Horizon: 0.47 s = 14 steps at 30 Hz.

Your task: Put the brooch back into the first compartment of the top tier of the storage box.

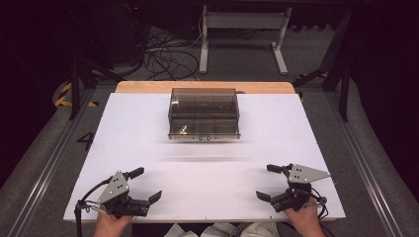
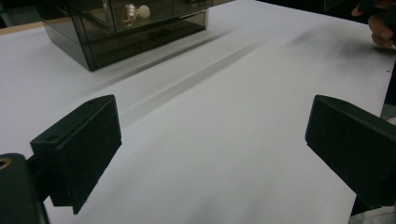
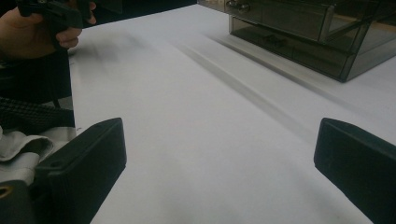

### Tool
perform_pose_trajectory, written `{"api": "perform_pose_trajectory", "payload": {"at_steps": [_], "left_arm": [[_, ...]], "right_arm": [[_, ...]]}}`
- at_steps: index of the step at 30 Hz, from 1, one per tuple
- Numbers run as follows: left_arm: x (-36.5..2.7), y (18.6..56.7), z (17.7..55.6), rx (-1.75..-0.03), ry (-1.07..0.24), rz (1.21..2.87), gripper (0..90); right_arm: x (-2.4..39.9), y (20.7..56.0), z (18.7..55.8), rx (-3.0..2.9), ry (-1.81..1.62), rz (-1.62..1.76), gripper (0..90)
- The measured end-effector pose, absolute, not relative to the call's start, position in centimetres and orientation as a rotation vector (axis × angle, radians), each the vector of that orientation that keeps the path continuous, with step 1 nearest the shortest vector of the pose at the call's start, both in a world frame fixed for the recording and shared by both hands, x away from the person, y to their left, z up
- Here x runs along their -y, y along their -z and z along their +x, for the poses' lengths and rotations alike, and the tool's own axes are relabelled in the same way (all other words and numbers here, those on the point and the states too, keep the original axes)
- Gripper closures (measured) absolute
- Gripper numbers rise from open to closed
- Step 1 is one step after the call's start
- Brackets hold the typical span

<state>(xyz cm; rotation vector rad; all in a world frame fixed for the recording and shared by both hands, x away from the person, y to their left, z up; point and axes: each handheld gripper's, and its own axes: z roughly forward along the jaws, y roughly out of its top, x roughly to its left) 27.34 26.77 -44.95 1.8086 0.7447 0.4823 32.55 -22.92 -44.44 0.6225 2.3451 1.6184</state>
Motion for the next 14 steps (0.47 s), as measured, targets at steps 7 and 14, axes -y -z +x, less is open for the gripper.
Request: {"api": "perform_pose_trajectory", "payload": {"at_steps": [7,14], "left_arm": [[-26.57,44.75,27.41,-0.771,-0.469,1.785,4.5],[-26.45,44.76,27.26,-0.747,-0.501,1.789,4.5]], "right_arm": [[22.91,44.43,32.55,-2.345,-1.624,0.624,2.8],[22.93,44.44,32.58,-2.345,-1.620,0.622,2.8]]}}
